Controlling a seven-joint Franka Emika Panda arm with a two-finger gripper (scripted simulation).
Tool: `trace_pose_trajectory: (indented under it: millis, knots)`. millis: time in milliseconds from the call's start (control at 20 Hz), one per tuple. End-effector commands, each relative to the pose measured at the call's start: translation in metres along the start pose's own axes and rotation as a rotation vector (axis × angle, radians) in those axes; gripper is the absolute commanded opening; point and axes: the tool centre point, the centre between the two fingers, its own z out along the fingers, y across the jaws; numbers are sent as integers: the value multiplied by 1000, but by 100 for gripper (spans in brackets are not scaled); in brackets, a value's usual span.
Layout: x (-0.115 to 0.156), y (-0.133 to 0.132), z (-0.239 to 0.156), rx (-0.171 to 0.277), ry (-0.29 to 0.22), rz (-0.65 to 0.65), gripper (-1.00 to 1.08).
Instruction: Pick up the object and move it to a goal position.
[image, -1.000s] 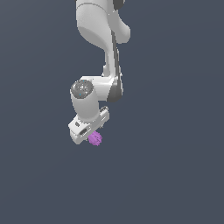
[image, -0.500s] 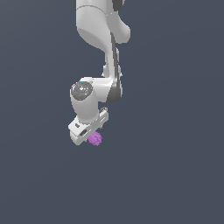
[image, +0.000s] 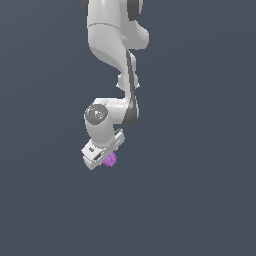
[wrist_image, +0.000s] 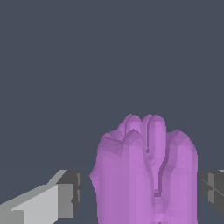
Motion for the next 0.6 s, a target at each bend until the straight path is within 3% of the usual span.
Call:
trace_pose_trajectory:
  millis: [0,100,150,550]
  knots:
    - [0,1,5,-1,1,0,100]
    - [1,1,5,-1,1,0,100]
    - [1,1,5,-1,1,0,-100]
    - [1,1,5,-1,1,0,-100]
